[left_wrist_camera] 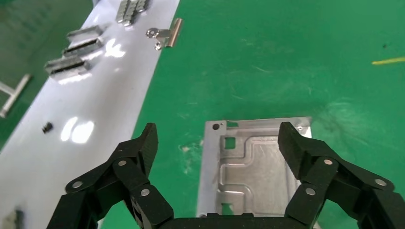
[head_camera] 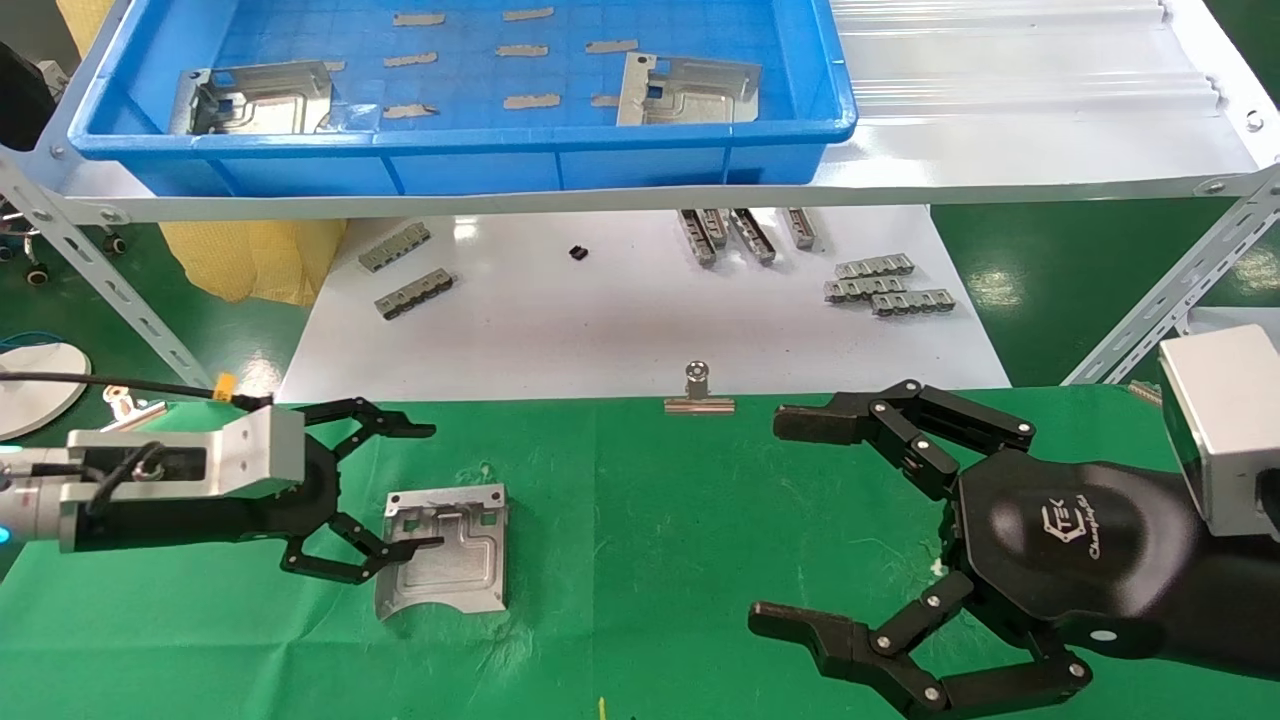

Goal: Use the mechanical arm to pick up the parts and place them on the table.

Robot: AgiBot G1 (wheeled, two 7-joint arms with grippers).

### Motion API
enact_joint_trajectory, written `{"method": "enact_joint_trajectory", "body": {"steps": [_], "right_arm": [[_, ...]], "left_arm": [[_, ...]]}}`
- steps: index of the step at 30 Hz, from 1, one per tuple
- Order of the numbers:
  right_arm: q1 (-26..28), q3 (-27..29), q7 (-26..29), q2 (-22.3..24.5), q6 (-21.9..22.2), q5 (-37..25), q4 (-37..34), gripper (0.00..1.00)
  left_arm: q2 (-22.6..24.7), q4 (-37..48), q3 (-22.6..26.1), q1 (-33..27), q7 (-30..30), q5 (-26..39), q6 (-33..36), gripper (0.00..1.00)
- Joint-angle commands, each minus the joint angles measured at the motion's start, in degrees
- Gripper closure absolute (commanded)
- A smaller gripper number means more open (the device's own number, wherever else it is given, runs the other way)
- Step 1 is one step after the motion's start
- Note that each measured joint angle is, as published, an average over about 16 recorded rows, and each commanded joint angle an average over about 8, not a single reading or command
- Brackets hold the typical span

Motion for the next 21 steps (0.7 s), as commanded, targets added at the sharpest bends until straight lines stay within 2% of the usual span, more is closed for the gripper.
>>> {"method": "enact_joint_trajectory", "body": {"steps": [1, 21], "right_arm": [[0.0, 0.0, 0.0, 0.0, 0.0, 0.0, 0.0, 0.0], [0.0, 0.0, 0.0, 0.0, 0.0, 0.0, 0.0, 0.0]], "left_arm": [[-0.3, -1.2, -0.4, 0.6, -0.9, -0.4, -0.1, 0.0], [-6.8, -24.7, -9.4, 11.9, -19.7, -9.1, -2.0, 0.0]]}}
